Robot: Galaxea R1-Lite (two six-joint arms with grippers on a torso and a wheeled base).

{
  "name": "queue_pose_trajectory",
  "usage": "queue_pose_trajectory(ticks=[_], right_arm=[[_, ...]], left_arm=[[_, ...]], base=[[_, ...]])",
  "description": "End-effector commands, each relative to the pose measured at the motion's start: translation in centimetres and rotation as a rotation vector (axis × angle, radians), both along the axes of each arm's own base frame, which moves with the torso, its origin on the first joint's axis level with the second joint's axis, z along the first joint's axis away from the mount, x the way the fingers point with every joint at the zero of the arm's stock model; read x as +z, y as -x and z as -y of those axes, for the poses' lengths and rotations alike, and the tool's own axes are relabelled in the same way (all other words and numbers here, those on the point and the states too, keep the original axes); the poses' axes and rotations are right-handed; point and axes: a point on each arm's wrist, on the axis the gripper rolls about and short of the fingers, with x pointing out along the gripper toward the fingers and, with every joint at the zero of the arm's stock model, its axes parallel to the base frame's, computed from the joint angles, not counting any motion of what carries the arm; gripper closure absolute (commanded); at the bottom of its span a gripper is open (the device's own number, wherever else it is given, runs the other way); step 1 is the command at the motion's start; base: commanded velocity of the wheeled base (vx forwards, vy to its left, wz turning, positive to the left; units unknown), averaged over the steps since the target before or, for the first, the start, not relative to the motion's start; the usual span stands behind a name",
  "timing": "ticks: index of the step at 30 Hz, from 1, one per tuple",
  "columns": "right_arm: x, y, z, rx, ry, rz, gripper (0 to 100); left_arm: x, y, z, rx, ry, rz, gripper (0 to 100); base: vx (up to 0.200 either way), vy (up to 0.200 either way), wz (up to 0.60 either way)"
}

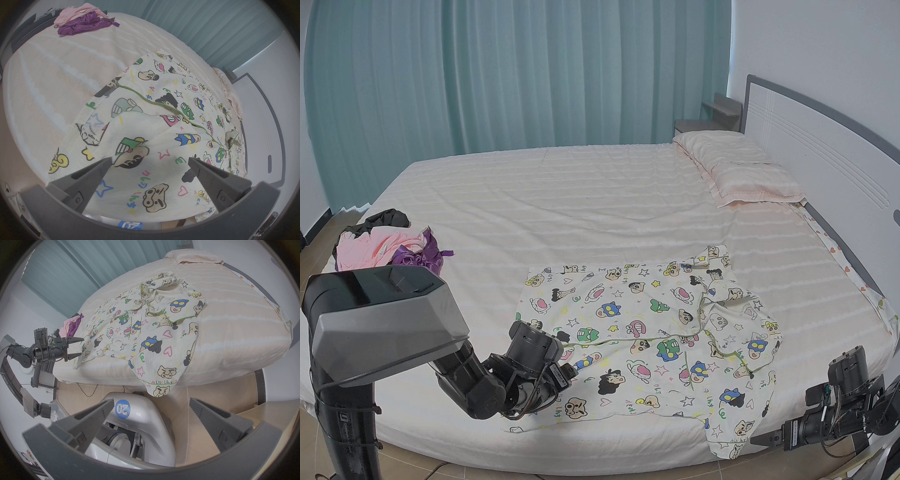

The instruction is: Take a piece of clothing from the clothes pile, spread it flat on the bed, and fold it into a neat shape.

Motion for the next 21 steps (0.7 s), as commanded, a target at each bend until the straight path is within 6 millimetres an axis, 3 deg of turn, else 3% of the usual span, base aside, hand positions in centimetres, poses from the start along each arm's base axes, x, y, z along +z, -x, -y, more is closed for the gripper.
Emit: queue_pose_trajectory(ticks=[1, 6, 10, 15, 19, 21], right_arm=[[-0.2, 0.4, 0.1, 0.001, 0.003, -0.016, 0], [0.1, 0.5, 0.1, 0.0, 0.001, 0.001, 0], [0.1, 0.5, 0.1, 0.0, -0.001, 0.005, 0], [0.2, 0.5, 0.1, 0.002, -0.003, 0.009, 0], [0.2, 0.5, 0.1, 0.003, -0.004, 0.009, 0], [0.2, 0.5, 0.1, 0.003, -0.004, 0.009, 0]], left_arm=[[1.6, 0.5, -0.5, 0.007, 0.021, 0.028, 0], [5.5, 1.4, -2.0, 0.024, 0.087, 0.099, 0], [7.0, 2.4, -3.2, 0.038, 0.129, 0.113, 0], [6.4, 1.8, -4.8, 0.084, 0.128, 0.089, 0], [3.4, 0.7, -5.5, 0.122, 0.084, 0.007, 0], [2.8, 0.5, -5.5, 0.125, 0.077, -0.004, 0]], base=[[0.0, 0.0, 0.0], [0.0, 0.0, 0.0], [0.0, 0.0, 0.0], [0.0, 0.0, 0.0], [0.0, 0.0, 0.0], [0.0, 0.0, 0.0]])
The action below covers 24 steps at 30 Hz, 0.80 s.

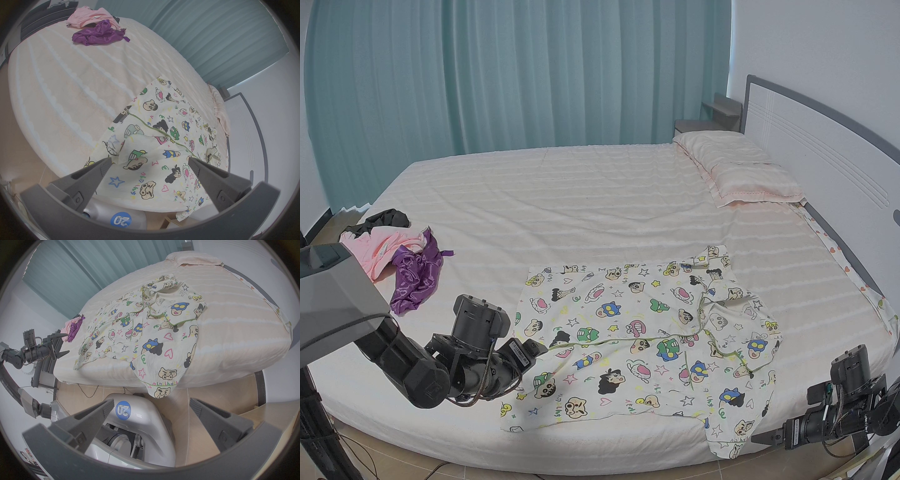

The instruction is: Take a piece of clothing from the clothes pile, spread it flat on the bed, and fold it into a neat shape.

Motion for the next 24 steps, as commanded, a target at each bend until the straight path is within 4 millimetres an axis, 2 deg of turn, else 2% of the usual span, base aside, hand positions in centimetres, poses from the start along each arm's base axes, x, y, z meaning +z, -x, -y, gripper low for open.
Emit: queue_pose_trajectory(ticks=[1, 8, 24], right_arm=[[-0.1, 0.4, 0.1, 0.001, 0.002, -0.013, 0], [-0.1, 0.4, 0.1, 0.001, 0.002, -0.011, 0], [-0.1, 0.4, 0.1, -0.001, -0.001, -0.011, 0]], left_arm=[[-2.6, -1.0, -0.3, 0.023, -0.029, -0.061, 0], [-4.5, -1.9, 0.5, 0.028, -0.056, -0.055, 0], [-4.7, -3.2, 2.0, 0.012, -0.055, -0.019, 0]], base=[[0.0, 0.0, 0.0], [0.0, 0.0, 0.0], [0.0, 0.0, 0.0]])
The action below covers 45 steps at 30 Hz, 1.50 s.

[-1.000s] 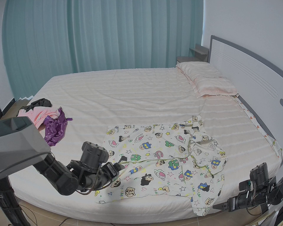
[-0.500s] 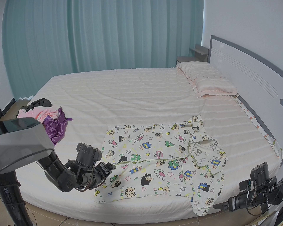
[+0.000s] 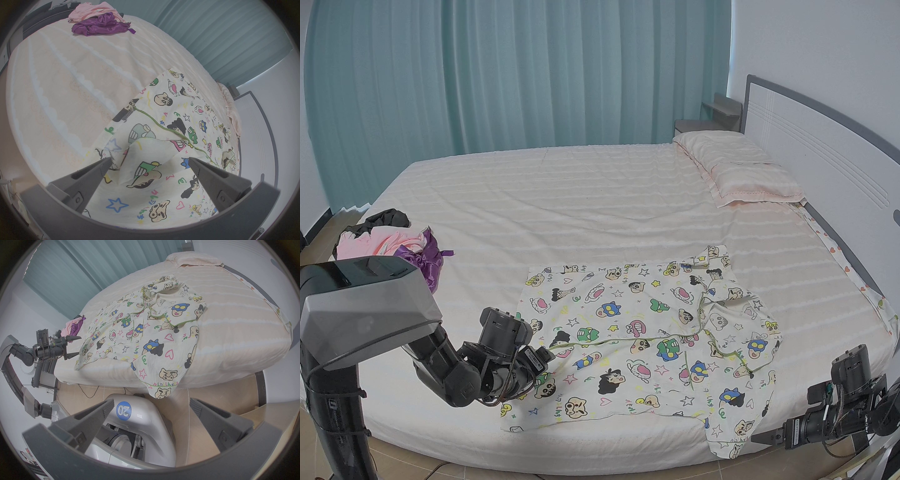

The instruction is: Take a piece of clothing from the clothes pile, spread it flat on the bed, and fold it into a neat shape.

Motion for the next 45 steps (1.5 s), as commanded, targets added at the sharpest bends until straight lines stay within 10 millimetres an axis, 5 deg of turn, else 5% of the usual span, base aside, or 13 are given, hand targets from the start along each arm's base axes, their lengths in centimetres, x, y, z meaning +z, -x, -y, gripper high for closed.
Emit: queue_pose_trajectory(ticks=[1, 4, 5, 25, 38, 45], right_arm=[[-0.2, 0.4, 0.1, -0.001, 0.003, -0.015, 0], [-0.1, 0.4, 0.1, -0.001, 0.003, -0.012, 0], [-0.1, 0.4, 0.1, -0.001, 0.003, -0.012, 0], [0.2, 0.5, 0.1, -0.001, -0.003, 0.009, 0], [0.3, 0.5, 0.1, -0.002, -0.005, 0.017, 0], [0.3, 0.5, 0.1, -0.002, -0.004, 0.021, 0]], left_arm=[[-0.5, -0.3, 0.3, -0.003, -0.005, -0.003, 0], [-0.7, -0.3, 0.5, -0.006, -0.008, -0.007, 0], [-0.7, -0.3, 0.5, -0.004, -0.009, -0.008, 100], [2.1, -0.4, -1.1, 0.044, -0.075, 0.094, 100], [1.7, -2.0, -3.2, 0.04, -0.137, 0.125, 100], [-0.2, -3.1, -3.6, 0.007, -0.181, 0.159, 100]], base=[[0.0, 0.0, 0.0], [0.0, 0.0, 0.0], [0.0, 0.0, 0.0], [0.0, 0.0, 0.0], [0.0, 0.0, 0.0], [0.0, 0.0, 0.0]])
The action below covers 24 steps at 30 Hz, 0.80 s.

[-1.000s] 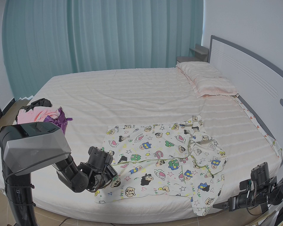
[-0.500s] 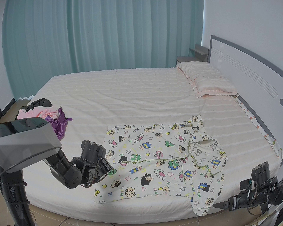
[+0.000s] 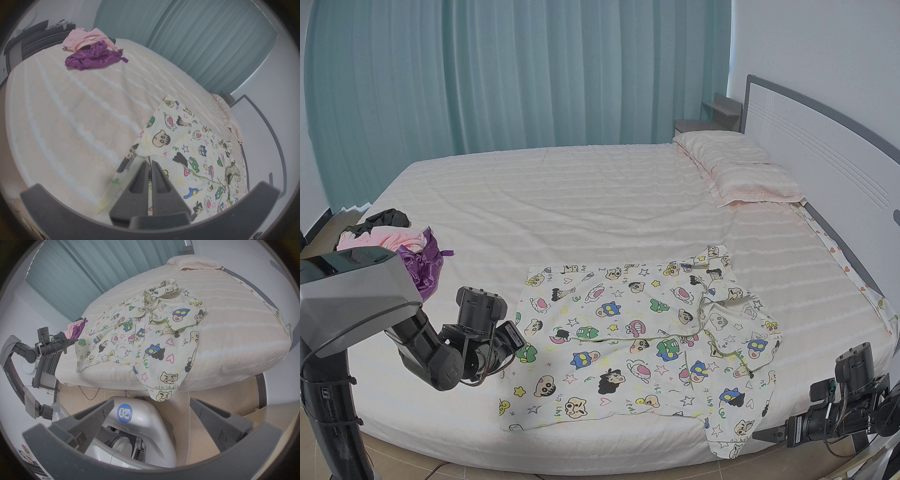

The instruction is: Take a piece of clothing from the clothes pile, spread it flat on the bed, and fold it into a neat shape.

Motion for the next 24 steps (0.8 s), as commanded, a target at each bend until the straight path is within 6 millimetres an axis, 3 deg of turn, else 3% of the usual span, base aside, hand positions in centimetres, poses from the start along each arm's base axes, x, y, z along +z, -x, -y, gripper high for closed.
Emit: queue_pose_trajectory(ticks=[1, 24], right_arm=[[-0.2, 0.4, 0.1, 0.001, 0.003, -0.015, 0], [-0.2, 0.4, 0.1, 0.001, 0.004, -0.012, 0]], left_arm=[[-1.7, -0.7, -0.2, 0.003, -0.02, -0.024, 100], [-2.6, -4.4, -1.5, 0.051, -0.025, 0.023, 100]], base=[[0.0, 0.0, 0.0], [0.0, 0.0, 0.0]])
